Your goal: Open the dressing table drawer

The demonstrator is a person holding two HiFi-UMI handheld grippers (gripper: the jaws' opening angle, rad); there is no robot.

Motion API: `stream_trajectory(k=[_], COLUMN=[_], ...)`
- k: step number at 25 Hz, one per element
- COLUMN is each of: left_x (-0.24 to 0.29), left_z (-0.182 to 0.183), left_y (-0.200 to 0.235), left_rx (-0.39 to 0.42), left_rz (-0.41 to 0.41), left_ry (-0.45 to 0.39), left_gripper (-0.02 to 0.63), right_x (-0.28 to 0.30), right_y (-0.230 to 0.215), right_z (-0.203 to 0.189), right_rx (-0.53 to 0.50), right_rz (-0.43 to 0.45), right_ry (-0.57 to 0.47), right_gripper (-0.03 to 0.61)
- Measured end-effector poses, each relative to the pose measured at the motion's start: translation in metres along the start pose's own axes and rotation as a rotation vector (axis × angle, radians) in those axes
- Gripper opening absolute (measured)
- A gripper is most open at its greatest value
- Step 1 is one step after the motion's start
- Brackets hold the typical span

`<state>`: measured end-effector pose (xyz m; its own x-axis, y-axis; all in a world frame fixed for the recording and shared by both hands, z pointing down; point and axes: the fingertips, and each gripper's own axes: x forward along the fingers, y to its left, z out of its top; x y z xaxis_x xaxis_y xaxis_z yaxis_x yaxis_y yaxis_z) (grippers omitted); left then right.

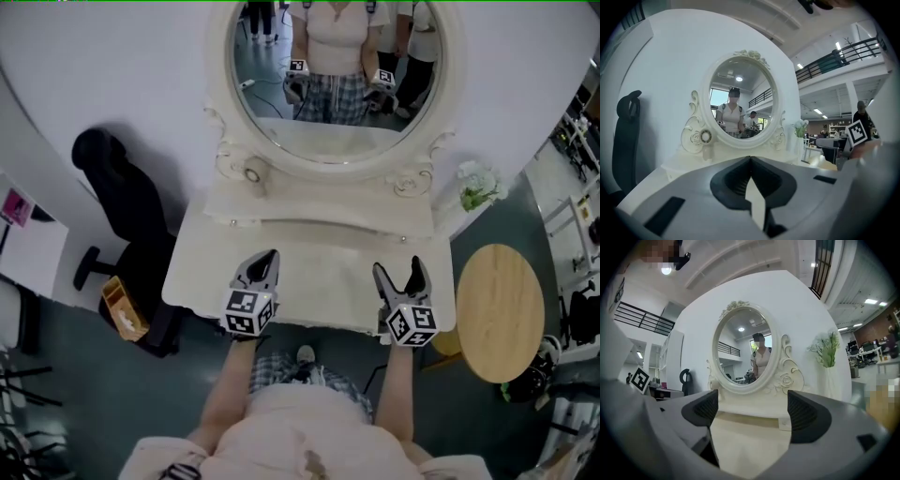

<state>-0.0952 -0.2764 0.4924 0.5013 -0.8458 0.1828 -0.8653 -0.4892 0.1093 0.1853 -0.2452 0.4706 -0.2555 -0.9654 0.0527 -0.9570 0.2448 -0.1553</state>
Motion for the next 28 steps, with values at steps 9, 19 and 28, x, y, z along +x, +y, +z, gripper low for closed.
stream_trajectory(k=[9, 19, 28], left_x=[0.068, 0.122, 0.159], left_z=[0.005, -0.001, -0.023], left_y=[0.000, -0.025, -0.050], left_rx=[-0.021, -0.017, -0.017], left_rz=[-0.055, -0.155, -0.214], left_ry=[0.028, 0.071, 0.118], left_gripper=[0.026, 0.026, 0.026], right_x=[0.039, 0.040, 0.056], right_y=[-0.031, -0.078, -0.108], right_z=[0.004, -0.014, -0.057], right_rx=[-0.025, 0.006, 0.036], right_rz=[-0.043, -0.158, -0.199], right_ry=[0.041, 0.095, 0.177], right_gripper=[0.457, 0.410, 0.377])
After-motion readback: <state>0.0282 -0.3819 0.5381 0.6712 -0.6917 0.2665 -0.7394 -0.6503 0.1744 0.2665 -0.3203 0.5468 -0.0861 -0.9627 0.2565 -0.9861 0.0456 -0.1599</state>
